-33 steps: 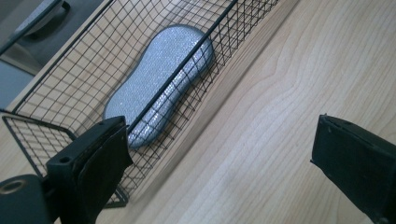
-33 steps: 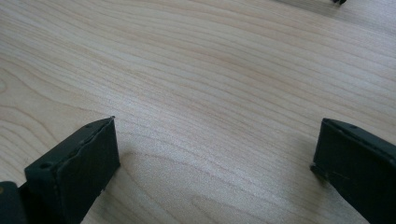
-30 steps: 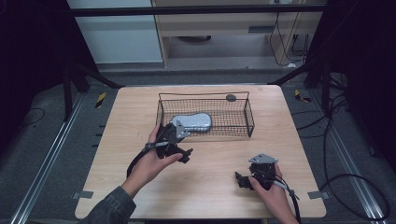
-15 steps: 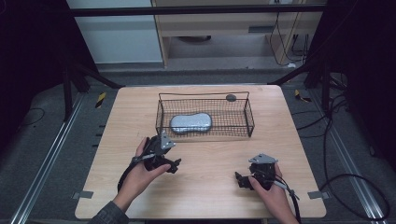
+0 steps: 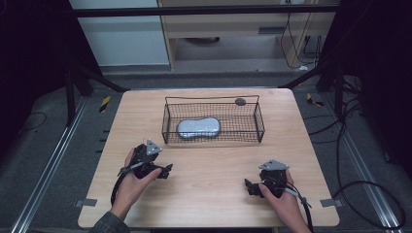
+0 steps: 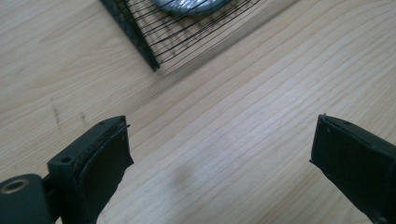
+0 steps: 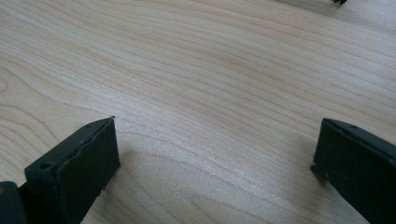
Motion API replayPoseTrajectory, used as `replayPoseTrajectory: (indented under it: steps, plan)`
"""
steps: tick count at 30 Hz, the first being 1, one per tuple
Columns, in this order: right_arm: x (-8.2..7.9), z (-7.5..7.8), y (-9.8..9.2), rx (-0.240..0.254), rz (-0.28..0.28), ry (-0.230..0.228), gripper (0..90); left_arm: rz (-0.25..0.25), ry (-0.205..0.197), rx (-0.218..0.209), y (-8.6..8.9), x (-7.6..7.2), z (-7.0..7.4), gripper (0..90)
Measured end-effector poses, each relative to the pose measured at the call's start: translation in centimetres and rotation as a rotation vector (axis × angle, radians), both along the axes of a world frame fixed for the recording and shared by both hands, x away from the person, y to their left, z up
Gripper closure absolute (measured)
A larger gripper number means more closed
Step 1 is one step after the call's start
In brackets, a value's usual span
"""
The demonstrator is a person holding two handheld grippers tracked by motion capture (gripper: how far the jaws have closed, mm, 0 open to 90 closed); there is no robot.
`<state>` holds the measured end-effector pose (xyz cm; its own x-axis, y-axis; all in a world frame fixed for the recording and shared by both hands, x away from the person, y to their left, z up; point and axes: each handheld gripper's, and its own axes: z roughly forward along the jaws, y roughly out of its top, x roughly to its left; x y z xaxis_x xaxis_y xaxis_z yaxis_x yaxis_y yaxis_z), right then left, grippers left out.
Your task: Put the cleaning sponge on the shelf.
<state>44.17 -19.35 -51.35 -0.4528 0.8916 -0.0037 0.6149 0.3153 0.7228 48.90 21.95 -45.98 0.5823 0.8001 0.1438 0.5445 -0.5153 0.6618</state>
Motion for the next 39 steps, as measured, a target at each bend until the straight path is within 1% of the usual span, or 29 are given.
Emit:
replayPoseTrajectory:
  steps: [5,7,8,10,14,16,19,22,26,29,31,33,35,36,37,39]
  plan:
    - [0.0,0.0,0.0,-0.001,0.000,-0.001,0.4,0.023,0.011,-0.004,0.9,0.3,-0.6,4.0]
    - [0.0,0.0,0.0,0.000,0.000,0.000,0.4,0.033,0.013,0.002,1.2,0.4,-0.9,4.0]
    - [0.0,0.0,0.0,0.001,0.000,0.001,0.4,0.042,0.013,-0.001,1.4,0.5,-1.1,4.0]
    - [0.0,0.0,0.0,0.001,0.000,0.001,0.4,0.045,0.018,-0.006,1.7,0.6,-1.3,4.0]
    - [0.0,0.0,0.0,0.000,0.000,0.000,0.4,0.065,0.027,0.006,2.3,0.8,-1.9,4.0]
    - [0.0,0.0,0.0,0.000,0.000,0.000,0.4,0.072,0.031,0.000,2.7,0.9,-2.1,4.0]
    - [0.0,0.0,0.0,0.000,0.000,0.000,0.4,0.097,0.033,-0.002,3.2,1.2,-2.5,4.0]
    - [0.0,0.0,0.0,0.000,0.000,0.000,0.4,0.116,0.031,-0.012,3.7,1.6,-2.9,4.1]
    - [0.0,0.0,0.0,0.001,0.001,0.001,0.4,0.133,0.050,-0.033,4.3,2.0,-3.5,4.0]
    - [0.0,0.0,0.0,0.001,0.001,0.001,0.4,0.137,0.057,-0.038,4.4,2.2,-3.8,4.0]
    - [0.0,0.0,0.0,0.000,0.001,0.001,0.4,0.136,0.056,-0.051,4.6,2.3,-3.9,3.0]
    - [0.0,0.0,0.0,-0.001,0.002,0.000,0.4,0.135,0.064,-0.066,4.7,2.4,-4.0,2.3]
    - [0.0,0.0,0.0,0.000,0.000,0.000,0.4,0.134,0.064,-0.079,4.8,2.4,-4.1,1.4]
    - [0.0,0.0,0.0,0.000,0.000,0.000,0.4,0.135,0.063,-0.095,5.0,2.4,-4.3,0.8]
    - [0.0,0.0,0.0,0.000,0.000,0.000,0.4,0.135,0.057,-0.111,5.1,2.4,-4.5,0.0]
    - [0.1,0.0,0.0,0.000,-0.001,0.000,0.4,0.136,0.045,-0.121,5.1,2.3,-4.6,0.0]
